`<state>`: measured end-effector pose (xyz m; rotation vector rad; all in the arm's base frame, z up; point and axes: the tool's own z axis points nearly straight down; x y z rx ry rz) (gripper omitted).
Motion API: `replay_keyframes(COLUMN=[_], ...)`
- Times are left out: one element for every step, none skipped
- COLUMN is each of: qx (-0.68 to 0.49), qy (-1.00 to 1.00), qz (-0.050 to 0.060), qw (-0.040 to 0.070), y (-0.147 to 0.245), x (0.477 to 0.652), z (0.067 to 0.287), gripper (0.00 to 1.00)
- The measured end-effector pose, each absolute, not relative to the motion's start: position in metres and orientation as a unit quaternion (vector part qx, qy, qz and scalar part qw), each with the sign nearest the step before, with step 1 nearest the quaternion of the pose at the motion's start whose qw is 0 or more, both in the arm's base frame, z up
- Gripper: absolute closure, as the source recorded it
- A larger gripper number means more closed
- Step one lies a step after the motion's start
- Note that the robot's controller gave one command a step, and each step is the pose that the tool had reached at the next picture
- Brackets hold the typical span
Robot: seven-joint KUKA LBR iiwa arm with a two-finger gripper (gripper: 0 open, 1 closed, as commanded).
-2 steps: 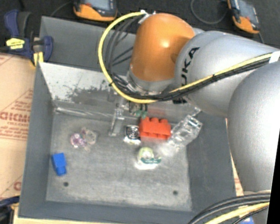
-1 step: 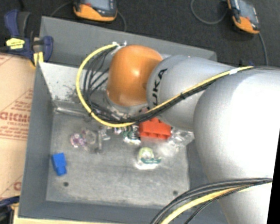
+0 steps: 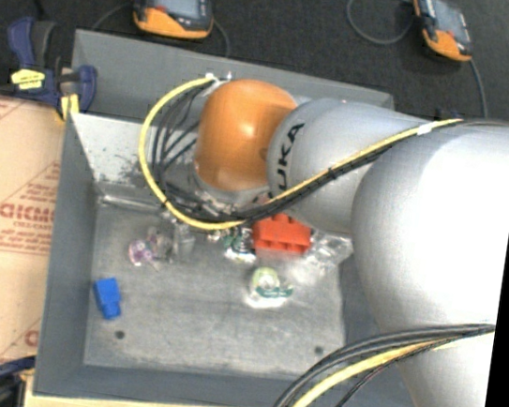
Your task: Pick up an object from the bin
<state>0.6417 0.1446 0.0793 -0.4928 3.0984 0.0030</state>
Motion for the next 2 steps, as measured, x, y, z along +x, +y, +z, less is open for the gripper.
replay_keyframes(qx=[-0.16, -0.193], qy=[0.987, 0.981], qz=[0.0, 0.0], qw=[0.007, 0.008], y=[0.155, 0.184], x=[0.652, 0.644], z=[0.185, 0.323], gripper=[1.0, 1.0])
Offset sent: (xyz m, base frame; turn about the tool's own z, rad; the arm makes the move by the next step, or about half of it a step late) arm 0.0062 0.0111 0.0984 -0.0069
